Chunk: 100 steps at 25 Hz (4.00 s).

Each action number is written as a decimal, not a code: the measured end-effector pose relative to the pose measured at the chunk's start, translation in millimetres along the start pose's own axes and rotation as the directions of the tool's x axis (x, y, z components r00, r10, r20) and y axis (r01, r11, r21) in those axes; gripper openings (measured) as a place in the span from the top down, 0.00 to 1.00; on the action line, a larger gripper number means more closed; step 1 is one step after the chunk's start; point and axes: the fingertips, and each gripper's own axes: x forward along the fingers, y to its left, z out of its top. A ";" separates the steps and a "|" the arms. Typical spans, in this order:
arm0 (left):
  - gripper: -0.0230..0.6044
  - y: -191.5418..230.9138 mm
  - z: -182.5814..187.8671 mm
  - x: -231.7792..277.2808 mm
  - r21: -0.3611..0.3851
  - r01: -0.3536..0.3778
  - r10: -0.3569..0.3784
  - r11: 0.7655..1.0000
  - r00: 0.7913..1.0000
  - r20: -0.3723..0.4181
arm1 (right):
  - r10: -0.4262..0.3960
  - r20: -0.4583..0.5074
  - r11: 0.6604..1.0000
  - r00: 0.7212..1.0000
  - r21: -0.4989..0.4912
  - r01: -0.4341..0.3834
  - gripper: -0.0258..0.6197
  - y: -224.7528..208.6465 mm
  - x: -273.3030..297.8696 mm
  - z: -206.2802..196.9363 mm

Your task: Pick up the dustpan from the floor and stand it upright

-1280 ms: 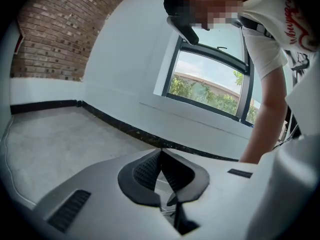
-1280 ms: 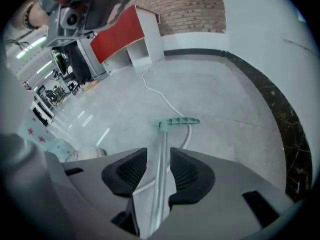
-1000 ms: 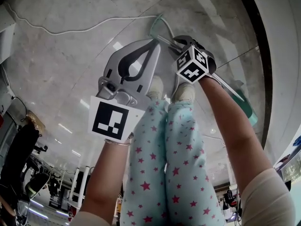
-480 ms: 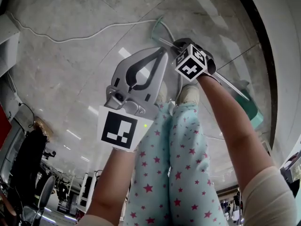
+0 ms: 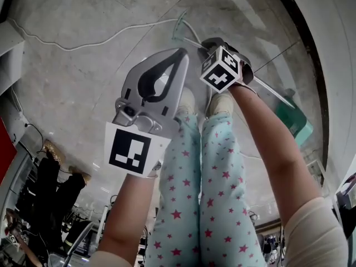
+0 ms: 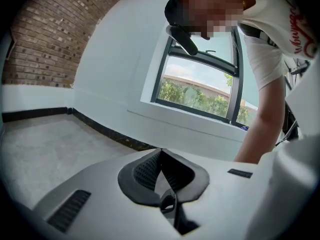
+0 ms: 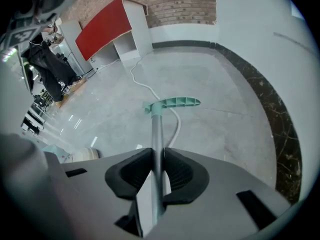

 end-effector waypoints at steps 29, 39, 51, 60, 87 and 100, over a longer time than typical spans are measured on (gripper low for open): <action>0.93 -319.8 182.7 -38.5 0.176 0.445 -0.448 0.878 0.894 -0.025 | -0.484 0.424 0.867 0.765 0.349 0.355 0.80 -24.4 -462.0 -48.9; 0.93 -393.5 153.9 -94.9 0.221 0.528 -0.529 0.820 0.847 -0.061 | -0.667 0.422 0.741 0.614 0.463 0.486 0.81 13.6 -554.7 -126.0; 0.93 -547.1 117.5 -140.9 0.224 0.536 -0.542 0.814 0.839 -0.039 | -0.799 0.399 0.590 0.449 0.664 0.460 0.81 69.9 -651.0 -264.9; 0.93 -630.7 100.9 -142.3 0.268 0.552 -0.558 0.789 0.827 -0.062 | -0.862 0.310 0.474 0.402 0.776 0.417 0.82 78.4 -693.7 -372.1; 0.93 -662.8 123.0 -209.3 0.352 0.605 -0.607 0.715 0.786 -0.117 | -0.868 0.166 0.379 0.467 0.830 0.409 0.77 121.9 -719.1 -428.9; 0.93 -689.7 143.7 -288.5 0.343 0.718 -0.745 0.606 0.663 -0.070 | -0.971 0.214 0.234 0.108 0.941 0.244 0.91 354.6 -825.2 -293.6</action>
